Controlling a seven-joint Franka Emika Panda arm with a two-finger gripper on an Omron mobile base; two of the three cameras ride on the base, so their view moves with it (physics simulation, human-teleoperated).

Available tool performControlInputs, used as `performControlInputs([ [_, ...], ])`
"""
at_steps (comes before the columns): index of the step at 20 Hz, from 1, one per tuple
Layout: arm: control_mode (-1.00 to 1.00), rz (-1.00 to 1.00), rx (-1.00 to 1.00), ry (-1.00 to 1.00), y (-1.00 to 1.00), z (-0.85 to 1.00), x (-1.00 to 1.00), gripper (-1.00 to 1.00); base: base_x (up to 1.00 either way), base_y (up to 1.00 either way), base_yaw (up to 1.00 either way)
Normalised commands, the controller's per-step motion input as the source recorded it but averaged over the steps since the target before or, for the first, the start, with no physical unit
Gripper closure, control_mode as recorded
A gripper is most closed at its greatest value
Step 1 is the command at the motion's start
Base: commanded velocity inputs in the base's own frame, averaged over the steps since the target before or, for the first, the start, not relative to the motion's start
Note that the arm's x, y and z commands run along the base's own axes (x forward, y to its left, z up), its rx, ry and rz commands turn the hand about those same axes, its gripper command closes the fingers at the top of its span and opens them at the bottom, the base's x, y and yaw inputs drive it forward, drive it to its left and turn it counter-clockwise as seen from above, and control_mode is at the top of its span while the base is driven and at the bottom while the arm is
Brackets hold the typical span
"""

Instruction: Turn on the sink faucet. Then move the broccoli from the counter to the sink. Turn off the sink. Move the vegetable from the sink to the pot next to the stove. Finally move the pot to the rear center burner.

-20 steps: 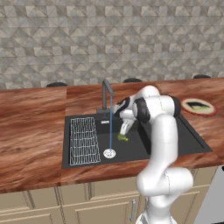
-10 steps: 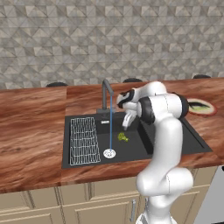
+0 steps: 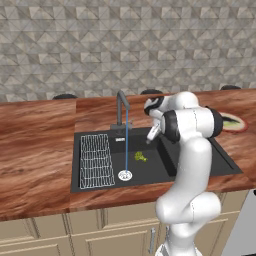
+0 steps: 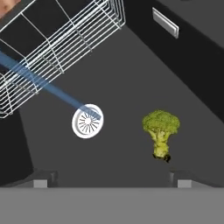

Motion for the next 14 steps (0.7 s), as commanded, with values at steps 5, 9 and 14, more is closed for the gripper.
performControlInputs([
  [5,-1.0,0.0,0.25,0.03,-0.36,0.06,0.15,-1.0,0.0,0.0,0.0],
  [9,-1.0,0.0,0.28,0.0,-0.35,0.03,0.2,-1.0,0.0,0.0,0.0],
  [14,-1.0,0.0,0.29,0.0,-0.17,0.13,0.31,-1.0,0.0,0.0,0.0],
])
